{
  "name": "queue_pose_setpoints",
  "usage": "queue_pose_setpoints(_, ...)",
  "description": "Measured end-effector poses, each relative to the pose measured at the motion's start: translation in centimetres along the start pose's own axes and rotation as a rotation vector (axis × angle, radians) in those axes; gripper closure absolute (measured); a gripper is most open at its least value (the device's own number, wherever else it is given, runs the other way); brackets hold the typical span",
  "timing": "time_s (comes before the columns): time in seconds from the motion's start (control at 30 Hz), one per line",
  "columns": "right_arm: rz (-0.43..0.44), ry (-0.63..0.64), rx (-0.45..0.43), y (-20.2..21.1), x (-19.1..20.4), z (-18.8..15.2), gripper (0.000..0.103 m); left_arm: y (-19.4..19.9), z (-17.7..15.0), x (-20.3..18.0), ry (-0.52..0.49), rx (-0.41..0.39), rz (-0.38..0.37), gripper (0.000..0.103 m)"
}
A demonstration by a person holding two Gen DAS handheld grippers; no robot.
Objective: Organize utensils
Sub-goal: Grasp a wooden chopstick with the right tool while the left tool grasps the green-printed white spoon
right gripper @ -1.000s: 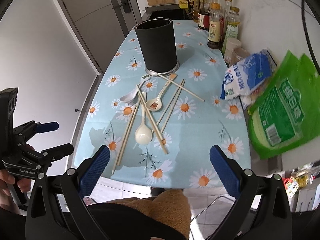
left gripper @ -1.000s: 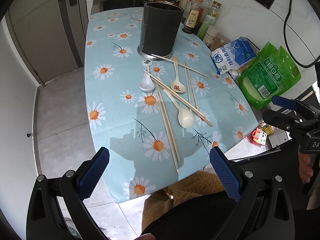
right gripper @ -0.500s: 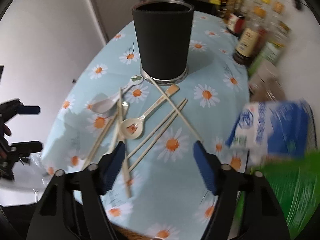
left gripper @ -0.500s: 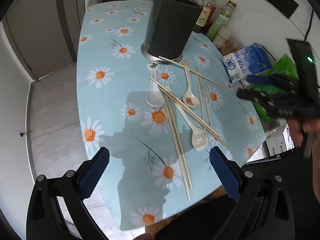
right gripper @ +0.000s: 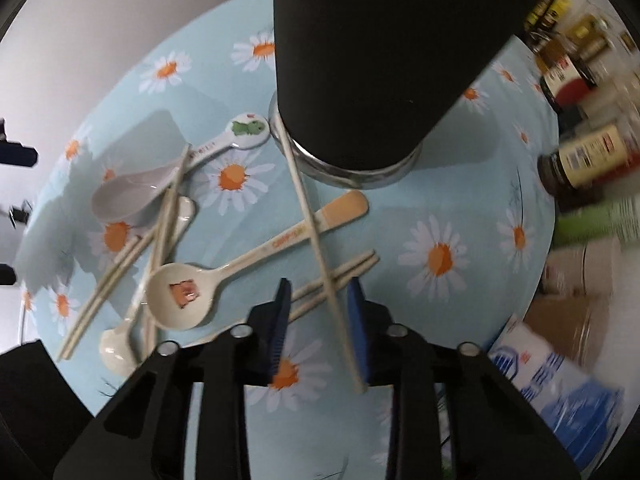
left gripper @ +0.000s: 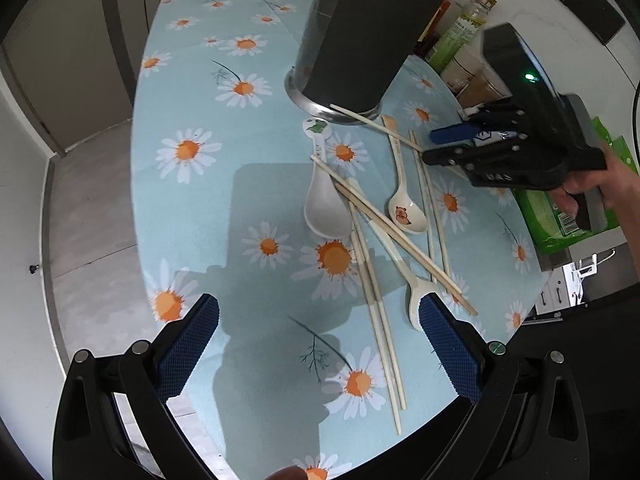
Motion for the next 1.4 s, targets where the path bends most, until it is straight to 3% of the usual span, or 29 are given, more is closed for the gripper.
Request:
queue_pose_setpoints(0.37,0.041,0.069,0.075,-2.6,-0.3,1.8,0.094,-2.5,2.0,0.9,0.032,0.062,-0.075,0.007)
queue_pose_setpoints(0.6,0.066,0.061,0.076,-2.6,-0.5,2.7,0.096,-4.0,3.8,1.5,0.040,0.127,-0.101,0.030)
queue_pose_setpoints(0.87,0.152,-0.060,-0.038,0.8,0.4,1.5,0.097,-6.0,5.8,1.6,0.044,0.217,-0.126,0.051)
queue_pose_setpoints(1.03,0.244,-0.169,-0.131,3.9,0.7,-0.5,0.097,-7.4,7.1,1.5,0.029,0.276,-0.146,0.061)
queue_pose_setpoints(1.1,0.292,-0.219,-0.164,4.4,1.0,-1.4,0.097,-7.8,7.5,1.5,0.041,0.305,-0.159,0.072)
queue_pose_setpoints(1.27,0.389,-0.313,-0.223,6.5,2.2,-4.2,0.097,-8.6,7.7,0.9,0.025,0.349,-0.161,0.082)
queue_pose_setpoints(1.4,0.444,-0.378,-0.265,7.3,2.8,-5.7,0.097,-8.9,7.7,0.5,0.014,0.361,-0.134,0.097)
Point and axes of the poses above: each gripper's, at about its wrist camera, not at the fingertips, and y roughly against the way its jaws point, x to its left, z to its top, the point moved 5 cm from there along -y, roughly the way its jaws point, and after that the axes turned 8 degrees about y, right-handed, at the moved point
